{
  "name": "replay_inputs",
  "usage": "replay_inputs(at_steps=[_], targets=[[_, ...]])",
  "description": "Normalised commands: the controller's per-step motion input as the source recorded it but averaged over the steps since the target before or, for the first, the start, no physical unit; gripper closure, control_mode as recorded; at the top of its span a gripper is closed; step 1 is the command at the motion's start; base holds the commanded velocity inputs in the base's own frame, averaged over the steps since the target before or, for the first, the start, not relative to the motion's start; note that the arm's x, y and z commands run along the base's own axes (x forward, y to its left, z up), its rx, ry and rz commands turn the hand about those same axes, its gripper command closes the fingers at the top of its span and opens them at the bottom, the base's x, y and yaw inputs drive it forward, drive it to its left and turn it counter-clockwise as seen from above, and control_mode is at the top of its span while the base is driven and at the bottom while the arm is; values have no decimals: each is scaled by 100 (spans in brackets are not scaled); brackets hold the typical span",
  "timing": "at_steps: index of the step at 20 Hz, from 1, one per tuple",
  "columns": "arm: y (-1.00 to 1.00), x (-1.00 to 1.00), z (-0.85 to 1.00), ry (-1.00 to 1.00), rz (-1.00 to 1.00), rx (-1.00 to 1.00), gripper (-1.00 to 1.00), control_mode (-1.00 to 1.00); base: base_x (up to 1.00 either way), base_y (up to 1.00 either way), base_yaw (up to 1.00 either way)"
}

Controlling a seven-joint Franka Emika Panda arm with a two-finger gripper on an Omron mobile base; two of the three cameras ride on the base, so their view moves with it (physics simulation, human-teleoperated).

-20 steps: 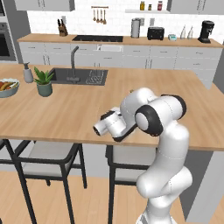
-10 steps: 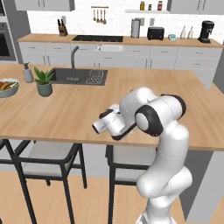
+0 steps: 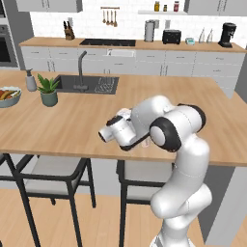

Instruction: Take a straw from the drawer in front and place it inside the glass cup on the dining counter.

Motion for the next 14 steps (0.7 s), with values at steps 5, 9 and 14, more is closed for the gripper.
replay_inputs(at_steps=[5, 9, 14], targets=[[38, -5, 62, -24, 11, 29, -100, -100, 0, 0, 0], [37, -13, 2, -26, 40, 59, -100, -100, 0, 0, 0], [15, -13, -36, -15, 49, 78, -100, -100, 0, 0, 0]])
